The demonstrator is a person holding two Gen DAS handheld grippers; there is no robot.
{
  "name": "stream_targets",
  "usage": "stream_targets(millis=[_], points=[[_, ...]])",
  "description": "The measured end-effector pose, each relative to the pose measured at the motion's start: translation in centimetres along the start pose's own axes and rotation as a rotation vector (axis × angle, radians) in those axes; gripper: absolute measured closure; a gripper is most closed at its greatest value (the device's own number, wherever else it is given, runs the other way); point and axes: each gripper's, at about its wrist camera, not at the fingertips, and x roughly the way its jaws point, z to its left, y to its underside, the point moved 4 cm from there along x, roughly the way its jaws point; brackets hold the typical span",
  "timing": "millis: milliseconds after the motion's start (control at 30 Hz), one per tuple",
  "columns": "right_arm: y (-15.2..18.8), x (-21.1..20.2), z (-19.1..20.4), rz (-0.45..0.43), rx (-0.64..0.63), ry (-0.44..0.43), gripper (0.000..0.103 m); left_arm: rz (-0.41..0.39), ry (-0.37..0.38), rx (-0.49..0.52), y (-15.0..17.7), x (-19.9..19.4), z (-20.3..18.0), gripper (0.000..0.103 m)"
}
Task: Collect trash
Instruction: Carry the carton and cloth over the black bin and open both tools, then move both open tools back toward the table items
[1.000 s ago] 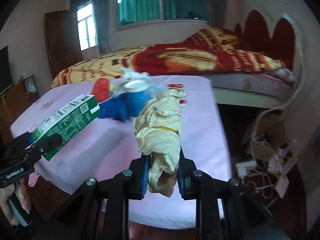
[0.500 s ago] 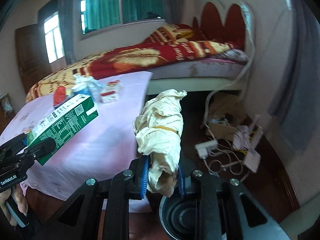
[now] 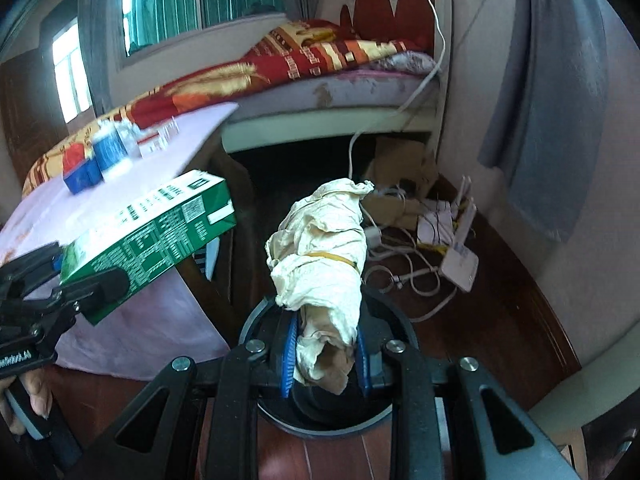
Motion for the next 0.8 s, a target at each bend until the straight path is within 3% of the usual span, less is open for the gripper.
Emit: stream_targets(millis=[333, 400, 433, 467, 533, 600, 800], points=[[3.8, 5.6, -2.2, 0.145, -0.009, -0.039, 0.077, 0.164, 0.047, -0.002, 3.3, 5.7, -0.7, 0.045], [4.1, 7.7, -2.3, 0.191, -0.029, -0.001, 0.060, 0.179, 0.039, -0.007, 3.5, 6.4, -0.7, 0.041], [4.4, 8.6, -2.7, 0.216, -0.023, 0.031, 0.025, 0.186, 0.005, -0.007, 3.7, 6.6, -0.6, 0.037], [4.6, 9.2, -3.1, 0.235, -0.011, 0.047, 0.007, 0.190, -0.023, -0.007, 3.9, 6.6, -0.5, 0.030], [5.0, 9.6, -3.9, 0.260, 0.003, 0.090, 0.007, 0.196, -0.050, -0.010, 4.2, 6.4, -0.4, 0.024], [4.9, 9.3, -4.6, 0.260, 0.015, 0.127, 0.000, 0.192, -0.096, -0.012, 4.4, 6.2, -0.2, 0.005], [4.1, 7.7, -4.9, 0.226, 0.030, 0.166, 0.000, 0.168, -0.139, -0.033, 4.8, 4.8, -0.2, 0.004]])
